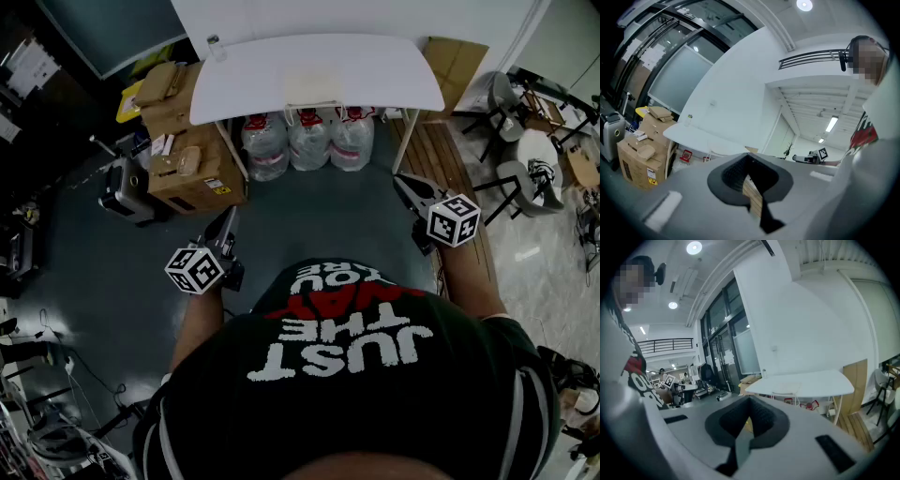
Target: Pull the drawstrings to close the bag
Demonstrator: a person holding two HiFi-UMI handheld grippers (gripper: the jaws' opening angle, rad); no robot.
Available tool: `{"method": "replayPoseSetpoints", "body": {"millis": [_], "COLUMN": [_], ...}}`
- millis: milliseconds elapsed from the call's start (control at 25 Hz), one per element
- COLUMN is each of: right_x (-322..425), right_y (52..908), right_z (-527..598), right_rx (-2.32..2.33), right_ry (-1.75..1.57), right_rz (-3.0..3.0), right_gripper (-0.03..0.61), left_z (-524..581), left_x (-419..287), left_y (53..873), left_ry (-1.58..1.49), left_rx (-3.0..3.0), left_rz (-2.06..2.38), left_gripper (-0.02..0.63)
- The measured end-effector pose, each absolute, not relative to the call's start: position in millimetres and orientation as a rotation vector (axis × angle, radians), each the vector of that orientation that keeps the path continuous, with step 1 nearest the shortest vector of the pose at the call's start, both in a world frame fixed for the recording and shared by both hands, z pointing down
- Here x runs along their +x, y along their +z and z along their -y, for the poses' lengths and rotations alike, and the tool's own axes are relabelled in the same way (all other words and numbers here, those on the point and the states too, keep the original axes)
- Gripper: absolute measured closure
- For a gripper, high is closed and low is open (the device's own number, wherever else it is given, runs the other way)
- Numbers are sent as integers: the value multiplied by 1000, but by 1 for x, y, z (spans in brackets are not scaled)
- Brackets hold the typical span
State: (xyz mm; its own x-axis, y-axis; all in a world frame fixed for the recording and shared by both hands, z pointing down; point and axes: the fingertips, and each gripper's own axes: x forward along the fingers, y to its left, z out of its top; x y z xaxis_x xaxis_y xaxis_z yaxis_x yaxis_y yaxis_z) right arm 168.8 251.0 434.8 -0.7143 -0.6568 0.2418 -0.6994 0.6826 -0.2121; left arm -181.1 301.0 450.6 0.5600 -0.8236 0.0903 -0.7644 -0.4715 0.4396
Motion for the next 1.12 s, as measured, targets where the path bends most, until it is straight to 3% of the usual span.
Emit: {"method": "replayPoseSetpoints", "body": {"millis": [560, 880, 1120], "right_x": [177, 197, 239], "right_y": [429, 423, 415], "right_z": [-238, -227, -224], "right_rx": [1124, 1149, 1106], "right_ry": [432, 427, 360], "right_rz": [2751, 2755, 2770], "right_gripper": [572, 571, 571], "left_z": [-292, -278, -270], "left_x": [-181, -157, -112], "left_y": [454, 469, 461], "left_ry": [-145, 335, 294], "left_rx": [2355, 2473, 2447], "left_rz": [1329, 1533, 1566], "left_gripper": [614, 614, 614]}}
